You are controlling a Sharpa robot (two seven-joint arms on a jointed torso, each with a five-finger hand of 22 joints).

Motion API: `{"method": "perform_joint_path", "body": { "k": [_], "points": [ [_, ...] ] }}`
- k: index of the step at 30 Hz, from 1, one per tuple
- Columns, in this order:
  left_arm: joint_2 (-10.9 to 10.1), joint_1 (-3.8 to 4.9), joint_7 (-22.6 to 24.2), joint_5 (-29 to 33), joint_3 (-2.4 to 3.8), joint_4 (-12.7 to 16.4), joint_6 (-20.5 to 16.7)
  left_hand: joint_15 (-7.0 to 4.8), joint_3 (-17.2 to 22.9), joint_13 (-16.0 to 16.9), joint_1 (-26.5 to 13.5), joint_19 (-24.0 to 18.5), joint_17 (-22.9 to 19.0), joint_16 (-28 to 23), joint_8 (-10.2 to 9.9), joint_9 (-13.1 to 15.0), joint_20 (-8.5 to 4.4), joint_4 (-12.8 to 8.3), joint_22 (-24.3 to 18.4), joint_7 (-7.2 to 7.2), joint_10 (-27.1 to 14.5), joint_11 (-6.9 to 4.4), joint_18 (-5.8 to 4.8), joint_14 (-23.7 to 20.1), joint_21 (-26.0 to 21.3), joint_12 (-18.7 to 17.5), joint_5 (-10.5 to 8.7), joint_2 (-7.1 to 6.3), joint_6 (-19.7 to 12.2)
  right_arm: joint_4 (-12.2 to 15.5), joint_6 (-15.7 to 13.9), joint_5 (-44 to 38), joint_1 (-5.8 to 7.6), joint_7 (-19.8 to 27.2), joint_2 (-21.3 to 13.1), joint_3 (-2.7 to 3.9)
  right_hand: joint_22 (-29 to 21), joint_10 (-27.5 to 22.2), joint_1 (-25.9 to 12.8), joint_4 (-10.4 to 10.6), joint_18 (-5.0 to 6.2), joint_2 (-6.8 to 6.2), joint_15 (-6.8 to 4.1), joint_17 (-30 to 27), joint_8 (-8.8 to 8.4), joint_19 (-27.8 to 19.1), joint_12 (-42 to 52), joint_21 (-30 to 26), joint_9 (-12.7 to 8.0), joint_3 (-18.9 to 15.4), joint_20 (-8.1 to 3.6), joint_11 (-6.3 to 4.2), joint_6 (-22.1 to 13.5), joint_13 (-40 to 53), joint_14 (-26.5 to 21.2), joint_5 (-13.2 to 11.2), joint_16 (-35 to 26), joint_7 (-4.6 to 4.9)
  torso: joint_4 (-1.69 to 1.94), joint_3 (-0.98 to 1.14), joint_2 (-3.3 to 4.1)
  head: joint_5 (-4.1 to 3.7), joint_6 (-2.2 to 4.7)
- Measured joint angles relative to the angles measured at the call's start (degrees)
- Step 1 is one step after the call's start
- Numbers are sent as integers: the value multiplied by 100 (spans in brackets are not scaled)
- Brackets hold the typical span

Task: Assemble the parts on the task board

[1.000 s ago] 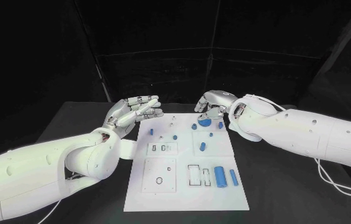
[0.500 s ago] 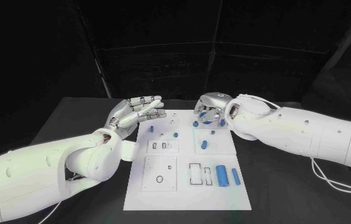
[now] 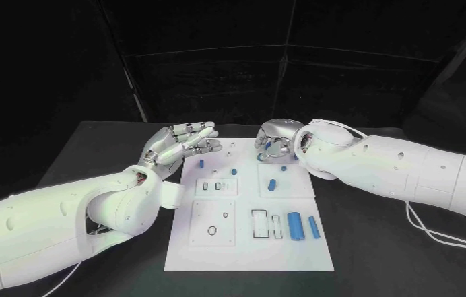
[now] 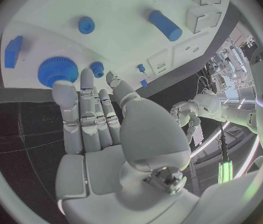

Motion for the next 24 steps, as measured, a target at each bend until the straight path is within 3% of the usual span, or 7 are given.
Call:
{"method": "perform_joint_path", "body": {
  "k": [5, 12, 13, 14, 24],
  "points": [
    [18, 0, 0, -2, 0, -9, 20, 0, 16, 0, 24, 0, 0, -24, 0, 0, 0, -16, -9, 0, -20, 20, 0, 0, -21, -27, 0, 24, 0, -84, 70, 9, 0, 3, 44, 0, 473, 24, -7, 9, -40, 7, 20, 47, 0, 104, 0, 359, 0, 163, -1, 24, -14, 0, 20, -34, -65, 14, 7, 8, 32, 0, 3],
    [28, 0, 0, -4, 0, -20, 50, 0, 21, 0, 24, 0, -4, -24, 0, -4, 0, -21, -10, 0, -20, 20, 0, 0, -21, -27, 0, 24, 0, -182, 172, 30, 0, 5, 69, 0, 635, 46, -52, 6, -43, 5, 21, 78, 0, 103, 0, 491, 0, 278, 0, 2, -14, -1, 20, -34, -90, 14, 9, 12, 56, 24, -7],
    [30, 0, 0, -4, 0, -22, 53, 0, 33, 1, 24, 0, -5, -24, 0, -4, 0, -32, -14, 0, -20, 20, 0, 0, -21, -27, 0, 25, 0, -190, 185, 32, 0, 5, 72, 0, 659, 65, -59, 4, -122, 12, 21, 86, 0, 103, 0, 523, 0, 309, -1, 22, -14, -1, 20, -34, -90, 14, 10, 12, 59, 28, -9],
    [31, 0, 0, -4, 0, -23, 56, 0, 33, 1, 24, 0, -6, -23, 0, -4, 0, -32, -14, 0, -20, 20, 0, -1, -21, -27, 0, 24, 0, -198, 198, 33, 0, 4, 76, 0, 686, 64, -58, 3, -128, 11, 21, 94, 0, 103, 0, 538, 0, 329, -1, 21, -14, -1, 20, -34, -90, 14, 10, 12, 60, 31, -14],
    [37, 0, 0, -6, 0, -31, 77, 0, 17, 1, 24, 0, -5, -23, 0, -4, 0, -48, -13, 0, -20, 20, 0, -1, -21, -27, 0, 24, 0, -236, 337, 45, -1, 2, 118, 0, 786, 126, -111, 9, -128, -42, 0, 137, 0, 103, -1, 654, 6, 525, 0, 1, 7, -1, 41, -54, -150, 34, 18, 15, 79, 15, -49]
  ]
}}
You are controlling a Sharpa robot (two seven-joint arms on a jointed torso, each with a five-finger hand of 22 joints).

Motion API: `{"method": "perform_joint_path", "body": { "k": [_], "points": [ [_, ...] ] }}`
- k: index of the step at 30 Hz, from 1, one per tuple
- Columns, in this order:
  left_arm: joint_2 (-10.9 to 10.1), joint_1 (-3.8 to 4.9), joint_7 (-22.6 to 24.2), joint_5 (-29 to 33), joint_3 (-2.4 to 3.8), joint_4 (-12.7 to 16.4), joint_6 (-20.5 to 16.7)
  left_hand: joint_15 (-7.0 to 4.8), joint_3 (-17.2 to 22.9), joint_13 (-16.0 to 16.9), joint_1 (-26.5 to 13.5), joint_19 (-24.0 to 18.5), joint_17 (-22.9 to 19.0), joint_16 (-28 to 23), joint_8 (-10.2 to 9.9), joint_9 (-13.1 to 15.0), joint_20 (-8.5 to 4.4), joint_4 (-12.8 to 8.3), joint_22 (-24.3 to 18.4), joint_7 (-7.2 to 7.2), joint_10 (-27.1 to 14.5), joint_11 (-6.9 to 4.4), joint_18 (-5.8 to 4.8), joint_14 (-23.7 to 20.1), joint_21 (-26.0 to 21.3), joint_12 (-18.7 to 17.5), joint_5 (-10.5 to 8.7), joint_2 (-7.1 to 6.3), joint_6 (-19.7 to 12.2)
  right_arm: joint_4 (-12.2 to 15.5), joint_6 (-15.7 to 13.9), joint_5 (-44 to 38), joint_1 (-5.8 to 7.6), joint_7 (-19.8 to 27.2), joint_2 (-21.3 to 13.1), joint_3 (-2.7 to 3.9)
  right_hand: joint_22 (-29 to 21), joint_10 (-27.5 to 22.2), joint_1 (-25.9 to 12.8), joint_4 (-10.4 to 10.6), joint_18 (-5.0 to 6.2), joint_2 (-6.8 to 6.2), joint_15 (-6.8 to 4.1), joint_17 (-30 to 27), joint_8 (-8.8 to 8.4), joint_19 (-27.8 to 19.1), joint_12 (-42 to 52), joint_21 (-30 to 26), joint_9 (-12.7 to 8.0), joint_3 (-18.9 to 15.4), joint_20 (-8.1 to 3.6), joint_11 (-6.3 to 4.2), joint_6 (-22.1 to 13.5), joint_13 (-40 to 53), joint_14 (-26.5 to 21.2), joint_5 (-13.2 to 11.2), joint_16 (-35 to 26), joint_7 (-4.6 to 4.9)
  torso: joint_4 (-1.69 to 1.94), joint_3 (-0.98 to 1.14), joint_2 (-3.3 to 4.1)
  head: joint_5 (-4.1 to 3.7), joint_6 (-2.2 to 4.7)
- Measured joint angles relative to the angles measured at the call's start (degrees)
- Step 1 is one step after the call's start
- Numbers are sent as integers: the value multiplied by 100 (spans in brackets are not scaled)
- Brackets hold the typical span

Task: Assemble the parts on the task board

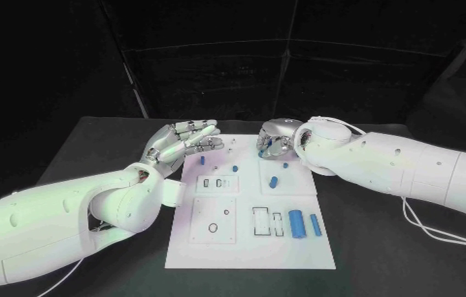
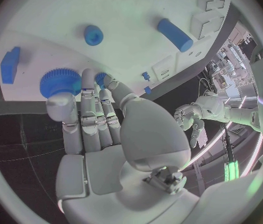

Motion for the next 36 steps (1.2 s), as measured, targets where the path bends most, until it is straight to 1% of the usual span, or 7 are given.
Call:
{"method": "perform_joint_path", "body": {
  "k": [2, 14, 19, 23, 27, 32, 36],
  "points": [
    [0, 0, 0, 0, 0, 0, 2, 0, 0, 0, 0, 0, 0, 0, 0, 0, 0, 0, 0, 0, 0, 0, 0, 0, 0, 0, 0, 0, 0, -3, 24, 1, 0, 0, 2, 0, 51, 47, -15, 6, 0, 9, 0, 19, 0, 0, 0, 45, 0, 77, 0, -6, 38, 0, 0, 0, 0, -27, 1, 1, 3, -1, -5],
    [-2, 0, 0, -2, 0, 1, 9, 0, 0, 1, 0, 0, 1, -22, -4, 1, 0, 0, -1, 0, 0, 0, 0, 0, 0, -18, 0, 0, 0, -29, 145, 5, 0, 3, 43, 3, 202, 257, -105, 10, 1, -45, 0, 97, 0, 0, 23, 197, 4, 436, 0, -32, 149, -1, 0, 0, -50, -25, 7, 3, 21, 3, -1],
    [-1, 0, 0, -3, 0, 6, 9, 22, 16, 1, 21, 0, 1, -24, -22, 1, 0, -15, -7, 0, 0, 0, 0, 21, -24, -27, 0, 21, 0, -43, 159, 5, 6, 10, 54, 6, 261, 362, -127, 2, 1, -67, -20, 143, 0, 0, 22, 262, 3, 729, 0, -51, 181, 8, 20, 0, -86, -52, 8, 5, 27, 4, -8],
    [-1, 0, 0, -3, 0, 13, 9, 21, 14, 1, 21, 0, 1, -23, -22, 1, 0, -17, -12, 0, 0, 0, 0, 21, -24, -27, 0, 21, 0, -47, 123, 6, 6, 19, 54, 5, 316, 484, -127, 11, 2, -68, -20, 184, 0, -22, 16, 312, 4, 1039, -22, -51, 265, 10, 20, -117, -114, -63, 8, 4, 31, 4, -8],
    [-5, 0, 0, -3, 1, 20, 8, 21, 0, 1, 21, 0, 1, -23, -22, 1, 0, -31, -12, 0, 0, 0, -1, 21, -24, -27, 0, 21, 0, -17, -15, 7, 2, 45, 33, 0, 353, 544, -128, 29, 2, -69, -20, 217, 0, -22, 23, 354, 18, 1311, -22, -53, 316, 25, 19, -132, -116, -75, 8, 4, 32, -13, -1],
    [-27, 0, 1, -3, 1, 26, 4, 21, 15, 1, 21, 21, 1, -23, -22, 2, 21, -47, -12, 0, 0, 0, 0, 21, -24, -27, 0, 21, 0, 102, -369, 38, 0, 110, -20, -1, 396, 575, -143, 47, 2, -131, -20, 250, 0, -22, 48, 397, 17, 1571, -21, -22, 361, 47, 19, 53, -116, -92, 8, 3, 32, -7, 25],
    [-36, 0, 3, -4, 1, 25, -1, 21, 15, 1, 20, 21, 1, -23, -22, 2, 21, -47, -12, 0, 21, 20, 0, 21, -24, -27, 0, 21, 0, 161, -670, 73, 0, 156, -24, 1, 407, 574, -143, 62, 2, -161, -20, 262, 0, -22, 49, 420, 17, 1600, -21, -22, 361, 75, 19, 71, -116, -92, 8, 3, 33, 7, 58]
  ]
}}
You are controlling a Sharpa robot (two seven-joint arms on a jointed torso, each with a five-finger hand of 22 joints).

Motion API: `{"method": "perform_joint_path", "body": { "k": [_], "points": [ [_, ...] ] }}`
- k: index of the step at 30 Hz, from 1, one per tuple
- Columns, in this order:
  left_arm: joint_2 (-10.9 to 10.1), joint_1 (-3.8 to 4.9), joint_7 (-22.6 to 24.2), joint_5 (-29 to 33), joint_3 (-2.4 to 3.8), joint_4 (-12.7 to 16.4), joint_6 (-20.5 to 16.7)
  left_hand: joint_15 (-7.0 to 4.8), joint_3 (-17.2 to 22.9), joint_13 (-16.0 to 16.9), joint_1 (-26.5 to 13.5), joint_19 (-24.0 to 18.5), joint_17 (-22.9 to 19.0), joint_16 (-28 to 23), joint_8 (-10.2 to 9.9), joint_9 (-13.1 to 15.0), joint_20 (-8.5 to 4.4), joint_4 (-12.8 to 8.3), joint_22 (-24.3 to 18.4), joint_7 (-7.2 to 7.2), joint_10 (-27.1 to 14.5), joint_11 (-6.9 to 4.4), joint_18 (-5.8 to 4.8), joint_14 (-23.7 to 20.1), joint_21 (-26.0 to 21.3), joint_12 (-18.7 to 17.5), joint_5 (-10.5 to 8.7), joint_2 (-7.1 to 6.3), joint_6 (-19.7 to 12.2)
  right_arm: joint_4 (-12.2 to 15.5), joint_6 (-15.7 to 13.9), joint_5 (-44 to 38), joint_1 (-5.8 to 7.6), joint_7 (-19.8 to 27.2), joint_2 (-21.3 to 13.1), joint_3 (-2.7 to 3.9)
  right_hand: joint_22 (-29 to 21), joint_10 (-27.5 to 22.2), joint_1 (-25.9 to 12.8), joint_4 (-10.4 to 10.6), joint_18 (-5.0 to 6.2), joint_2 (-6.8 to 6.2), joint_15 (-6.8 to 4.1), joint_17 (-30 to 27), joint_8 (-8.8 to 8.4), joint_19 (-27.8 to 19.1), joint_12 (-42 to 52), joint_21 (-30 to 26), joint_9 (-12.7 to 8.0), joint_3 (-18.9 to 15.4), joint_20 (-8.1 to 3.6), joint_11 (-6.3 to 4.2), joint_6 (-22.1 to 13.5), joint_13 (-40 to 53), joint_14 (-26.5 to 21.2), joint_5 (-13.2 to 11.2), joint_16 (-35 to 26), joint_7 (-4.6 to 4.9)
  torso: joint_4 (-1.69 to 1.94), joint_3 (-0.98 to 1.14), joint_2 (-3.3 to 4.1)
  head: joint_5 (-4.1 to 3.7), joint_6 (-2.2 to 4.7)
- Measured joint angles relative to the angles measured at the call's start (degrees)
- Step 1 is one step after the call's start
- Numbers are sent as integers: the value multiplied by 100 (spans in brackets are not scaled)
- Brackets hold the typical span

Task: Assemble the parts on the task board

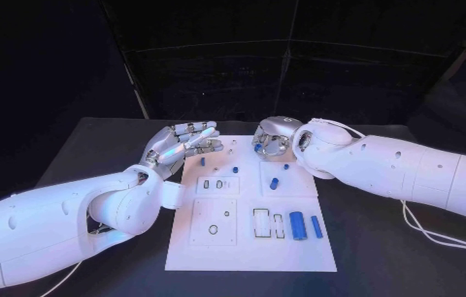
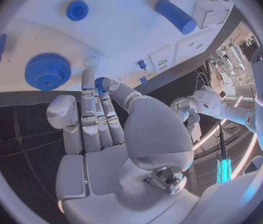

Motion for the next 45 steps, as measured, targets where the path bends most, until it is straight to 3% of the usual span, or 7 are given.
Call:
{"method": "perform_joint_path", "body": {
  "k": [8, 15, 27, 45],
  "points": [
    [-16, 0, 12, 0, 1, -8, -27, 0, 0, 0, 0, 0, 0, 0, 0, 0, 0, 0, -6, 0, 0, 0, 0, 0, 0, 0, 0, 0, 0, -185, -426, 54, 1, 22, 231, 5, 15, 0, -15, 36, 0, -15, 0, 25, 0, 0, 0, 0, -1, 90, 0, 0, 0, -2, 0, -82, 0, 0, 3, 1, 16, 7, 60],
    [-5, 1, 29, 3, 1, -17, -54, 0, 0, 0, 0, 0, 0, 0, 0, 0, 0, 0, -6, 0, 0, 0, 0, 0, 0, 0, 0, 0, 0, -486, -552, 83, 1, 30, 531, 8, 22, 0, -38, 51, 0, -37, 0, 31, 0, 0, 0, 22, -1, 108, 0, 0, 0, -3, 0, -105, 0, 0, 23, 3, 29, 7, 68],
    [4, 20, 41, 11, 2, -14, -81, 0, 15, 1, 0, 0, 0, 0, 0, 1, 0, -15, -5, 0, 0, 0, -1, 0, 0, 0, 0, 0, 0, -968, -543, 101, 1, 58, 954, 8, 21, 41, -52, 66, 0, -113, 0, 42, 0, 0, 0, 22, -1, 123, 0, -41, -1, -21, 0, -137, 0, 1, 52, -8, 69, -16, 80],
    [24, 32, 43, 12, 2, -23, -88, 0, 15, 1, 0, 20, 1, 1, 0, 1, -20, -15, -9, 0, 0, 0, -1, 0, 0, 0, 0, 0, 0, -1254, -411, 94, 1, 38, 1195, 9, 20, 61, -81, 81, 1, -143, 1, 55, 0, -41, -23, 22, -2, 138, 2, -62, -1, -25, 0, -167, 0, 1, 55, -11, 80, 13, 45]
  ]
}}
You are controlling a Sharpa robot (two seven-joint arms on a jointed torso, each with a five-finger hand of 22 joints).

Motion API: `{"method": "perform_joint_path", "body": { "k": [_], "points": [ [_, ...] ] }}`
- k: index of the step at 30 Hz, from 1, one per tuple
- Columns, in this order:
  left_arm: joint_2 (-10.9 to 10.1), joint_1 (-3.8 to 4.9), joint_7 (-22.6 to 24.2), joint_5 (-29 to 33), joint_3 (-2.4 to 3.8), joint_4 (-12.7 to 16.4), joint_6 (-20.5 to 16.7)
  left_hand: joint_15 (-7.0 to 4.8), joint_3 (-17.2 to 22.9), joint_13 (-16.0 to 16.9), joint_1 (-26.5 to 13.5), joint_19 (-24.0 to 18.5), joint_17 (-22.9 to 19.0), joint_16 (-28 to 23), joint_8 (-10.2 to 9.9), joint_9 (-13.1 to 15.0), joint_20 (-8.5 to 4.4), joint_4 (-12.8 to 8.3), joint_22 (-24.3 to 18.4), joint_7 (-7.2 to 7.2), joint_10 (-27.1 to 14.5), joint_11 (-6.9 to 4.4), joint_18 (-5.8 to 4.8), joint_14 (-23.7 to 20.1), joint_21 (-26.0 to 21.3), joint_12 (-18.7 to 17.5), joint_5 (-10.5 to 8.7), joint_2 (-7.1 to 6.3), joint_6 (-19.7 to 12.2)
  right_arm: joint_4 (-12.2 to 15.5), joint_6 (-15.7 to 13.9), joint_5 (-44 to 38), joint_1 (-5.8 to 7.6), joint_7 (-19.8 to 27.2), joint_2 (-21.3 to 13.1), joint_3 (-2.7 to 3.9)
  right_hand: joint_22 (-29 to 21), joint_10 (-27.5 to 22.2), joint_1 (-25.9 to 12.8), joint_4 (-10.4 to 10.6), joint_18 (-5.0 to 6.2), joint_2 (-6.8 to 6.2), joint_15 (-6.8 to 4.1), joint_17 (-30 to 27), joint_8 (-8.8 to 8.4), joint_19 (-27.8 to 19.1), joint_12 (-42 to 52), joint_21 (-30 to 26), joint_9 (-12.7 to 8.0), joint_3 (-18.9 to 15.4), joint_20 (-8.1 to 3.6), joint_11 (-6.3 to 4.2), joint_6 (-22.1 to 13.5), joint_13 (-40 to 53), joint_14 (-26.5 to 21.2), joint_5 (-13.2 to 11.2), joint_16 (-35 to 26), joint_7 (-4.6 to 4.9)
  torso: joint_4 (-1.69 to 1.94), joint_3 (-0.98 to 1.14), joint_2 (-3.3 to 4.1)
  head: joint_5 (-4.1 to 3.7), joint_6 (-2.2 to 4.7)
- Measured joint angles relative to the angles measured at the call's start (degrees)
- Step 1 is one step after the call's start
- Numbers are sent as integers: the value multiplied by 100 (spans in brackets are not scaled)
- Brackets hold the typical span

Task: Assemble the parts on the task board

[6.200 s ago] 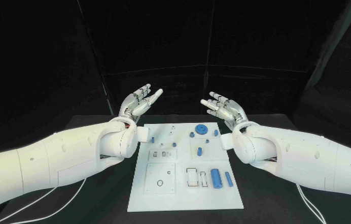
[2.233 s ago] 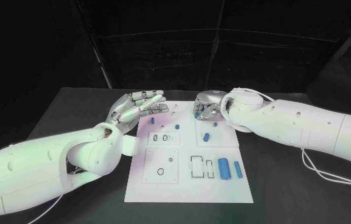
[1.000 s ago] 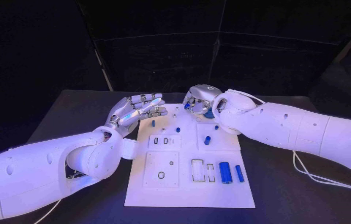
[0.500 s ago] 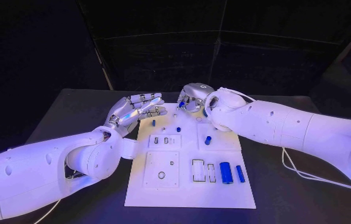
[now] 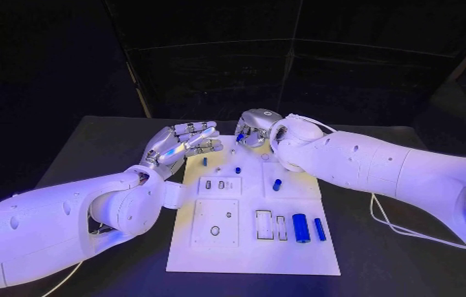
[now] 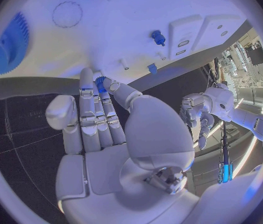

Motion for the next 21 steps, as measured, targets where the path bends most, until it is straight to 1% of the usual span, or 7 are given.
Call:
{"method": "perform_joint_path", "body": {
  "k": [3, 12, 18, 20, 21],
  "points": [
    [3, 1, 0, 0, 0, -1, 0, 0, -16, 0, 0, 0, 0, 0, 0, 0, 0, -16, 0, 0, 0, 0, 0, 0, 0, 0, 0, 0, 0, -26, 27, -3, 0, -4, 31, 0, 0, 0, -30, 0, 0, -30, 0, 6, 0, 0, 0, 0, 0, 0, 0, 0, 0, 1, 0, -1, 0, 0, 0, 3, 2, 7, -6],
    [26, 7, 0, 0, 0, 3, -2, 0, -16, 0, 0, 0, -5, 0, 0, 0, 0, -16, 1, 0, 0, 0, 0, 0, 0, 0, 0, 0, 0, -89, 110, -14, 0, -26, 113, 4, -1, -1, -30, 15, 0, -30, 0, 11, 0, 0, 0, 0, 0, -15, 0, 1, 0, 1, 0, -1, 0, 0, -1, 3, 5, -5, -14],
    [32, 7, 0, 1, 0, -1, -3, 0, -16, 0, 0, 0, -5, 0, 0, 0, 0, -16, 1, 0, 0, 0, 0, 0, 0, 0, 0, 0, 0, -121, 153, -19, 1, -42, 152, 4, -5, -35, -52, 39, 0, -52, 0, 19, 0, 0, 0, 0, -1, -6, 0, 16, 0, 2, 0, -22, 0, 0, -4, 3, 9, 4, -27],
    [33, 7, 0, 1, 0, -3, -3, 0, -16, 0, 0, 0, -5, 0, 0, 0, 0, -16, 1, 0, 0, 0, 0, 0, 0, 0, 0, 0, 0, -133, 168, -21, 1, -49, 163, 4, -15, -71, -53, 47, 0, -52, 0, 20, 0, 0, -5, 0, -7, -14, 0, 5, -28, 1, 0, -27, 0, 28, -4, 3, 10, 15, -28],
    [34, 7, 0, 1, 0, -4, -3, 0, -16, 0, 0, 0, -5, 0, 0, 0, 0, -16, 1, 0, 0, 0, 0, 0, 0, 0, 0, 0, 0, -141, 175, -22, 1, -52, 169, 4, -30, -101, -69, 49, 0, -69, 0, 27, 0, -12, -23, 0, -11, -12, 12, 31, -46, -2, 0, -48, 0, 46, -4, 3, 11, 19, -29]
  ]
}}
